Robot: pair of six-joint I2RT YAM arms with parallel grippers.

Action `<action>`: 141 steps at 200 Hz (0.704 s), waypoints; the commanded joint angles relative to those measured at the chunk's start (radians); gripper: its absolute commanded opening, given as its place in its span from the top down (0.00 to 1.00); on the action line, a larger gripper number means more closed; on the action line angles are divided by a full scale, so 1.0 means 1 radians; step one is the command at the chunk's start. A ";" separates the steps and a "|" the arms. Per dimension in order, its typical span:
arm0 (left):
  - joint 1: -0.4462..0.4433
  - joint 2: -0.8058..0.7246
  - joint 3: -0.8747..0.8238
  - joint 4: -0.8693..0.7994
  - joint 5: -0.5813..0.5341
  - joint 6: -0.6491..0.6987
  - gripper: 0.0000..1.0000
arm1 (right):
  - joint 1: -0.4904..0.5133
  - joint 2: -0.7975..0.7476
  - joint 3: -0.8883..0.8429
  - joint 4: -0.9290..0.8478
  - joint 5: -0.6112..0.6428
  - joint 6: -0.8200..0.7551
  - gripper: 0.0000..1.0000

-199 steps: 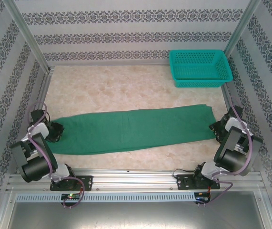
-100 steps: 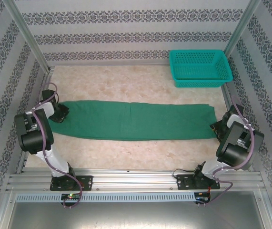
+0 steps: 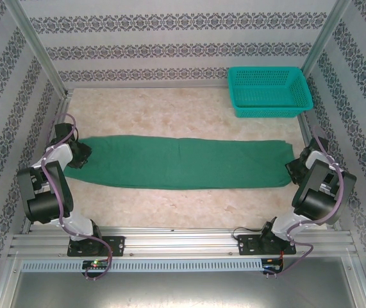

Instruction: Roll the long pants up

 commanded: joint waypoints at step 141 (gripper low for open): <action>0.026 -0.249 -0.007 -0.147 0.073 0.092 0.61 | 0.768 -0.313 0.148 -0.104 0.309 0.053 1.00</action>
